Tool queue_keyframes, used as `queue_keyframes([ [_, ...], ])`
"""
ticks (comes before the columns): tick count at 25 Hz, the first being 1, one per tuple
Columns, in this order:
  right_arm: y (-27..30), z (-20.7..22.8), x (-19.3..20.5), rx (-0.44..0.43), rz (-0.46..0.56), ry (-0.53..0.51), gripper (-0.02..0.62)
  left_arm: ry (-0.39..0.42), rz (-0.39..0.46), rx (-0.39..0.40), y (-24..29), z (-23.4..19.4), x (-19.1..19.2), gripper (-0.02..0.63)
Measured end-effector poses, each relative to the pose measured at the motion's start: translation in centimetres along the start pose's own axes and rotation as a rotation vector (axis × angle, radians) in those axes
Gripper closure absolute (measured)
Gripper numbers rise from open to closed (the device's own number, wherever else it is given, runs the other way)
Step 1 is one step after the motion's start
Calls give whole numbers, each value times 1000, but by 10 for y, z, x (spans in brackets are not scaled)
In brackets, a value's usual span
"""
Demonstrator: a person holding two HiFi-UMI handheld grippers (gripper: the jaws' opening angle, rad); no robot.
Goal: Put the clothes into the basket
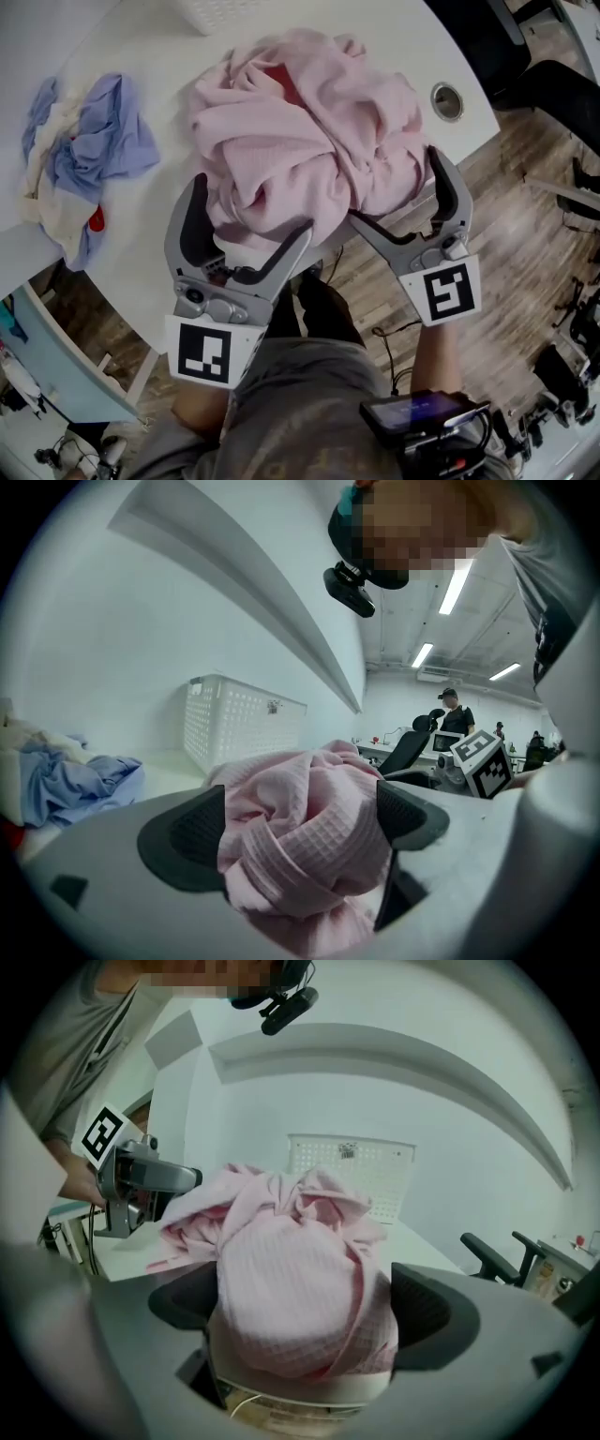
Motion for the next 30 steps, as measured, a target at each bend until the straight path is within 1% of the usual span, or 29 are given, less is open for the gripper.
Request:
queue_keyframes([
  [5, 25, -9, 11, -8, -58, -88, 32, -6, -62, 46, 17, -11, 14, 89],
  [8, 32, -12, 11, 5, -76, -80, 34, -9, -95, 86, 23, -16, 16, 91],
  [9, 33, -12, 9, 1, -80, -81, 47, -12, -103, 96, 24, -17, 17, 91],
  [11, 36, -14, 7, -17, -99, -100, 136, -21, -114, 106, 26, -18, 17, 91],
  [15, 41, -15, 5, -38, -130, -132, 186, -36, -126, 117, 32, -20, 17, 99],
  [17, 42, -16, 5, -34, -135, -131, 207, -41, -131, 122, 33, -19, 17, 149],
  [20, 45, -16, 2, -19, -129, -126, 240, -54, -132, 119, 34, -21, 16, 251],
  [23, 49, -17, -1, -14, -119, -123, 274, -64, -107, 114, 35, -25, 14, 323],
  [25, 49, -18, -2, -14, -114, -117, 301, -51, -93, 111, 35, -26, 12, 374],
  [27, 51, -19, -4, -10, -97, -102, 316, -22, -81, 105, 34, -26, 9, 404],
  [30, 50, -20, -11, -4, -70, -76, 319, 13, -60, 93, 32, -25, 0, 417],
])
Point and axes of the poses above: the fingertips, and each gripper's own axes: y forward along the fingers, z to its right, x out of its underside, the point moved 5 cm from there along -y, backward along the fingers, and after that the axes turned 8 degrees about x, right-handed, at the moved point
